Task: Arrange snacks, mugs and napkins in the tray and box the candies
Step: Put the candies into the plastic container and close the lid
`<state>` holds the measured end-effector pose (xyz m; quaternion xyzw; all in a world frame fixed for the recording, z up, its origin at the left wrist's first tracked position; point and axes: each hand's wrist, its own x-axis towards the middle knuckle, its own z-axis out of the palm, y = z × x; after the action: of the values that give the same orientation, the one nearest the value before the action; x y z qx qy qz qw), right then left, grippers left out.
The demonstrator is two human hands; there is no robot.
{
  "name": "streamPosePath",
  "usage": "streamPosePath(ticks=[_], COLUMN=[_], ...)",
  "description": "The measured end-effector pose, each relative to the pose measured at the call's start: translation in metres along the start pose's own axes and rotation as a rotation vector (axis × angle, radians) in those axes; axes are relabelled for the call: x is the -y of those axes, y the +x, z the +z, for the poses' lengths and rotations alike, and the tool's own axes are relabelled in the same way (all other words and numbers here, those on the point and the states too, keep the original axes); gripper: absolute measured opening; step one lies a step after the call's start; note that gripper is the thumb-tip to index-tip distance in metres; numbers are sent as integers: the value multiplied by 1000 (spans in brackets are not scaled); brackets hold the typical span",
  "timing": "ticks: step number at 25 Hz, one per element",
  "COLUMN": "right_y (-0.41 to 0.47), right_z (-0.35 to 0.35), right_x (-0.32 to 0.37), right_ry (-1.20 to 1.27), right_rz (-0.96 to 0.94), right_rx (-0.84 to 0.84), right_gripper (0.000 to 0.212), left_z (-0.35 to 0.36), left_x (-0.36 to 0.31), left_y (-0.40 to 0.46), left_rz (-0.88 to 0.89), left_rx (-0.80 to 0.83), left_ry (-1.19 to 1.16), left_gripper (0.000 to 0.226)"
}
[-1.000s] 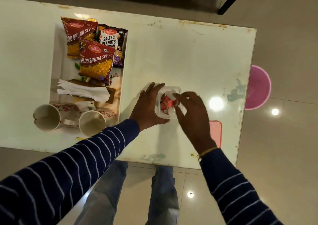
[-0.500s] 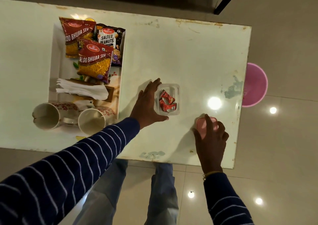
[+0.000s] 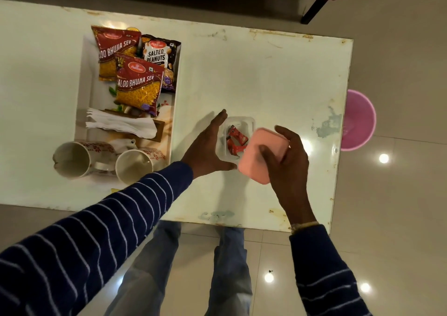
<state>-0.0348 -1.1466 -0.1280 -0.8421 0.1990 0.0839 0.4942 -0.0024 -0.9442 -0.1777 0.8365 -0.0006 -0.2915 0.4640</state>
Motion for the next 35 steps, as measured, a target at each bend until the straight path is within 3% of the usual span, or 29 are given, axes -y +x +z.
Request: streamPosePath(ticks=[4, 11, 20, 28, 33, 35], right_y=[23, 38, 44, 49, 49, 43], right_z=[30, 53, 60, 67, 68, 71], right_x=[0, -25, -19, -17, -12, -4], right_ry=[41, -142, -267, -222, -48, 22], right_rz=[-29, -162, -208, -129, -120, -103], right_rx=[34, 92, 121, 76, 52, 62], right_gripper=[42, 49, 50, 31, 24, 24], left_z=[2, 5, 11, 11, 10, 8], left_x=[-2, 2, 1, -18, -22, -27], left_y=[-7, -10, -6, -2, -1, 0], left_rz=[5, -3, -79, -126, -258, -316], left_rx=[24, 51, -72, -263, -193, -161], left_ry=[2, -43, -250, -366, -436, -557], left_gripper=[128, 129, 84, 54, 44, 52])
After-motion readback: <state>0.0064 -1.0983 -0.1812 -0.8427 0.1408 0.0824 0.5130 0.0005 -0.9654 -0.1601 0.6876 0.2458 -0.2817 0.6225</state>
